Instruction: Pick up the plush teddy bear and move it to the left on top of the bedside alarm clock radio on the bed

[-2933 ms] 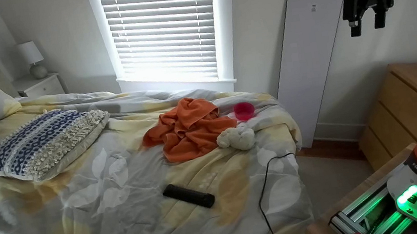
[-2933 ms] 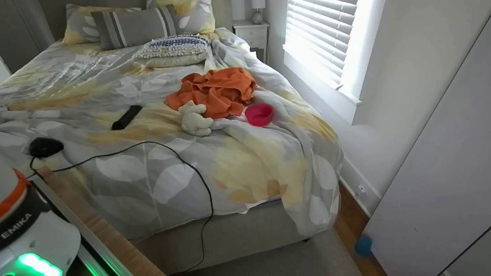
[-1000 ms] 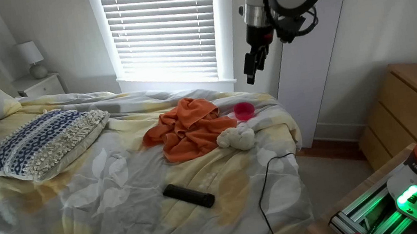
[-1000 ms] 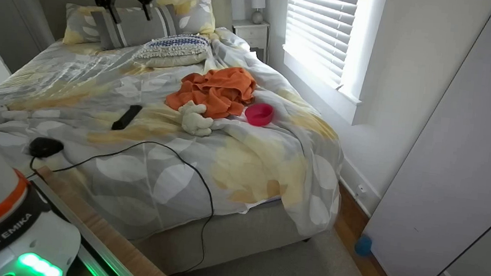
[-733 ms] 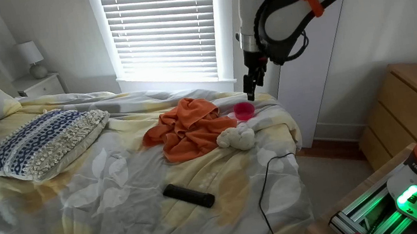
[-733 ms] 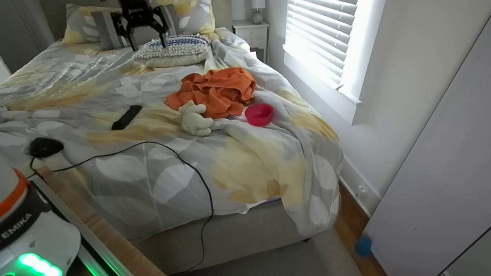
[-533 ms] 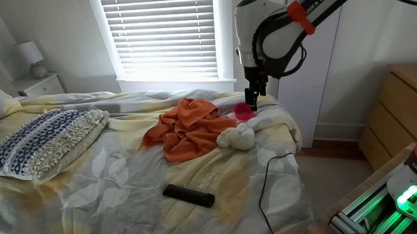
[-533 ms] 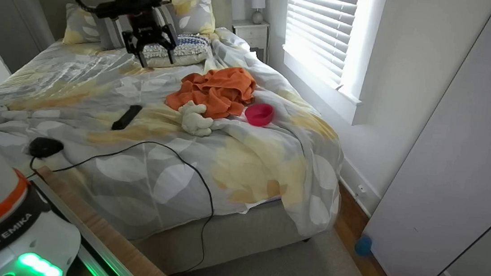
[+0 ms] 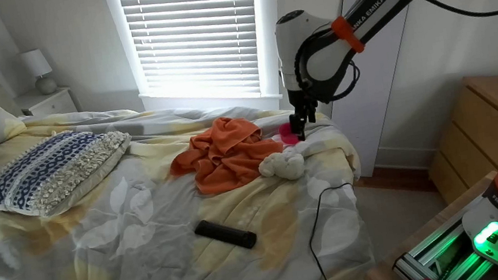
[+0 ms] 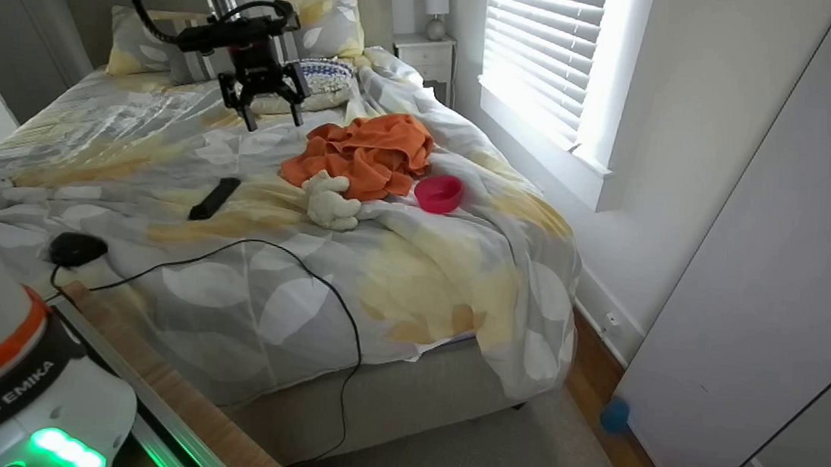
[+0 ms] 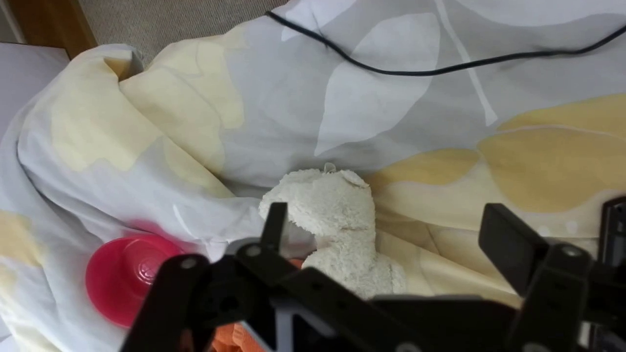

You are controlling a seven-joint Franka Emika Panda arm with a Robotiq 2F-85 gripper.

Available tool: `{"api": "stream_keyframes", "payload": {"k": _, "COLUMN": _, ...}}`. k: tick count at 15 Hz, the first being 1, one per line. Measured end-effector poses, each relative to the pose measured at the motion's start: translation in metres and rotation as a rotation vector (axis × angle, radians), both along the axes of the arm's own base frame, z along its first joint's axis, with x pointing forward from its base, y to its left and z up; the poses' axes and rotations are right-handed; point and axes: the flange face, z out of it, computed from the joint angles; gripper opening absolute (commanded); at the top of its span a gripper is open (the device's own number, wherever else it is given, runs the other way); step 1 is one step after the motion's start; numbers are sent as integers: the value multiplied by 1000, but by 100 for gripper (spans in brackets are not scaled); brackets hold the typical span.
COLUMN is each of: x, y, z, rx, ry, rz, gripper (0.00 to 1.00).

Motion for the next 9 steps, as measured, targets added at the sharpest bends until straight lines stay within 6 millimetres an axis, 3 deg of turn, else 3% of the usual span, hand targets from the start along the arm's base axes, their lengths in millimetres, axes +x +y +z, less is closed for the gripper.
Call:
{"api": "stream_keyframes", "payload": {"k": 5, "x": 2, "y": 3, "z": -4, "rx": 12, "ry": 15, "rz": 50, "gripper": 100}}
{"api": "stream_keyframes", "payload": {"k": 9, "x": 11, "y": 15, "z": -38, "rx": 64, "ry": 44, "rz": 152, "gripper": 100}}
